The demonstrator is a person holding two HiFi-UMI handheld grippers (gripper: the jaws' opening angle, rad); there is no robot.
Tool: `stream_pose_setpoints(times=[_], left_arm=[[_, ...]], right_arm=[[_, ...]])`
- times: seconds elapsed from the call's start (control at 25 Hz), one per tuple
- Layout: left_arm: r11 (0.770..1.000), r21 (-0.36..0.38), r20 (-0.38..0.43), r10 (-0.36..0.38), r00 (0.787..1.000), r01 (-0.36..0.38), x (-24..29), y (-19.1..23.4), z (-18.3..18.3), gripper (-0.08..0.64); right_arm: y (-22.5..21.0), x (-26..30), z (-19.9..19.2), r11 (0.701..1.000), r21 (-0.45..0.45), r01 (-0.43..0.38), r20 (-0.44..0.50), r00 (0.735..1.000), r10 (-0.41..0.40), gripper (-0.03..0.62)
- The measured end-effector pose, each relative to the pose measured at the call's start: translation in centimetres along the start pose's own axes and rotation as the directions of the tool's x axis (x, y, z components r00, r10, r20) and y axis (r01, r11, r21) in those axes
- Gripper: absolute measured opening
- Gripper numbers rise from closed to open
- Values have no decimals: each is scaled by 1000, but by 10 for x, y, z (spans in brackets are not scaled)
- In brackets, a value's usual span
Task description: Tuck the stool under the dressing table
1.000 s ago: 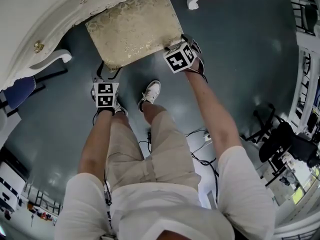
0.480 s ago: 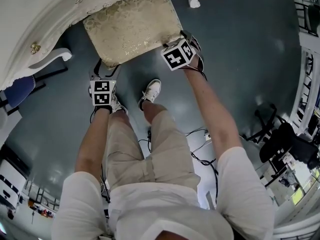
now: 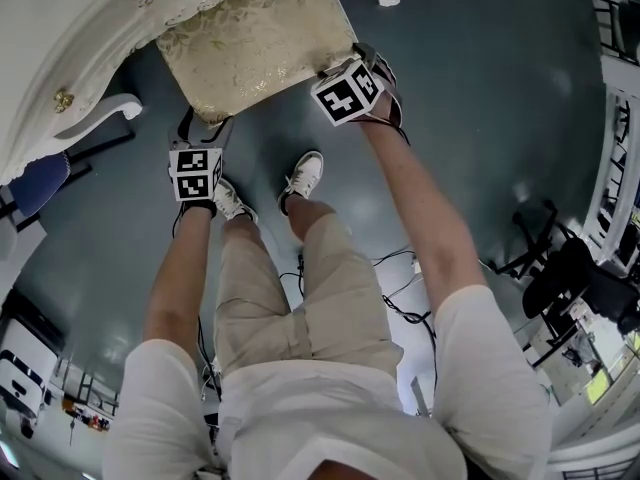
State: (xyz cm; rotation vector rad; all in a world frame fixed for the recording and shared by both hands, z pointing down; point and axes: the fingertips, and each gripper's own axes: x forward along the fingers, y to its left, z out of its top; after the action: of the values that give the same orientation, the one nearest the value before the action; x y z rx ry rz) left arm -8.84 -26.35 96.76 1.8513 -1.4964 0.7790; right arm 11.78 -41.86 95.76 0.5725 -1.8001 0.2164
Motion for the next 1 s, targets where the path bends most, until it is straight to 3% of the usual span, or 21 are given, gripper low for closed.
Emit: stream_pose_setpoints(times=[0.4,1.0], left_arm=[[1000,2,-3,-24,1000,24,3,19,9,362],[999,27,-30,-44,999,45,26,77,43,362]], right_arm=[[-1,5,15,1000,14,1,30,1000,-2,374],[-15,23,75,999,37,11,107,994,-15,372]])
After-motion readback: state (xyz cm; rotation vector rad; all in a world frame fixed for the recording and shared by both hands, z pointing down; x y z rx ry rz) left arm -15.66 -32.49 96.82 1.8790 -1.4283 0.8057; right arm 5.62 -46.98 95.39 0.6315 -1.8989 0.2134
